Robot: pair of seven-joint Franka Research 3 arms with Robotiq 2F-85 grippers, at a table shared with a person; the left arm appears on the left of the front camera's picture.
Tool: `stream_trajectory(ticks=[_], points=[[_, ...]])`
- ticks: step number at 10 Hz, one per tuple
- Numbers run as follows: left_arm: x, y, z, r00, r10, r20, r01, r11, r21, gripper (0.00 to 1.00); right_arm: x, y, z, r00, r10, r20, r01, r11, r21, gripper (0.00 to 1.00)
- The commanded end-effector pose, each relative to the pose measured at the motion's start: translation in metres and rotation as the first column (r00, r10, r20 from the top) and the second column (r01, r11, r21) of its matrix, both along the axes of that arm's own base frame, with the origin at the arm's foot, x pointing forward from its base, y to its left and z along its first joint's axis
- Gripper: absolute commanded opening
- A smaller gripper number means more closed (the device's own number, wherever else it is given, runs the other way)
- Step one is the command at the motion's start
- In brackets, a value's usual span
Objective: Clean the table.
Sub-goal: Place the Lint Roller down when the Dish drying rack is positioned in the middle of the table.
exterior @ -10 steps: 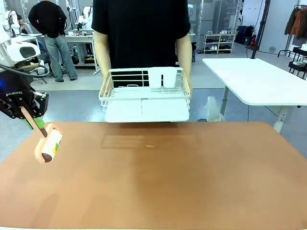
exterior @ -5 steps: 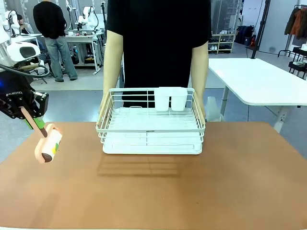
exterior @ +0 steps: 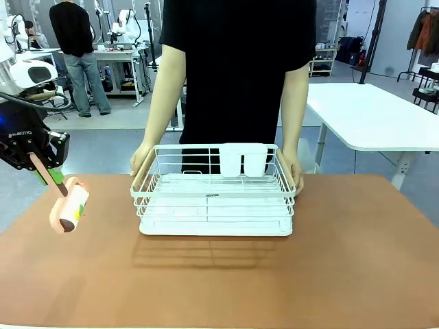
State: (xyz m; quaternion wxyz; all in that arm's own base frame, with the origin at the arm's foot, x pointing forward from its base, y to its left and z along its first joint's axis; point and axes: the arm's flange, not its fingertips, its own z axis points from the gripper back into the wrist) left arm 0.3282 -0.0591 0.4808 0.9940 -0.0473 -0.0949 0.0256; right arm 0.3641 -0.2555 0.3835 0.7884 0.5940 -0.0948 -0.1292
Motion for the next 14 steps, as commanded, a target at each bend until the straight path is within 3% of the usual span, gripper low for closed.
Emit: stream_trajectory(ticks=[1, 11, 13, 14], points=[[-0.001, 0.001, 0.002, 1.0, 0.002, -0.007, -0.002, 1.0, 0.004, 0.21, -0.003, 0.003, 0.002, 1.0, 0.002, 0.004, -0.002, 1.0, 0.003, 1.0], [0.0, 0.0, 0.0, 1.0, 0.0, 0.0, 0.0, 1.0, 0.0, 0.21, -0.003, 0.003, 0.002, 1.0, 0.002, 0.004, -0.002, 1.0, 0.003, 1.0], [0.031, 0.007, 0.008, 0.964, 0.265, -0.025, -0.266, 0.957, -0.119, 0.21, -0.003, 0.003, 0.002, 1.0, 0.002, 0.004, -0.002, 1.0, 0.003, 1.0], [0.047, 0.011, 0.003, 0.888, 0.459, 0.017, -0.454, 0.884, -0.11, 0.21, -0.003, 0.003, 0.002, 1.0, 0.002, 0.004, -0.002, 1.0, 0.003, 1.0]])
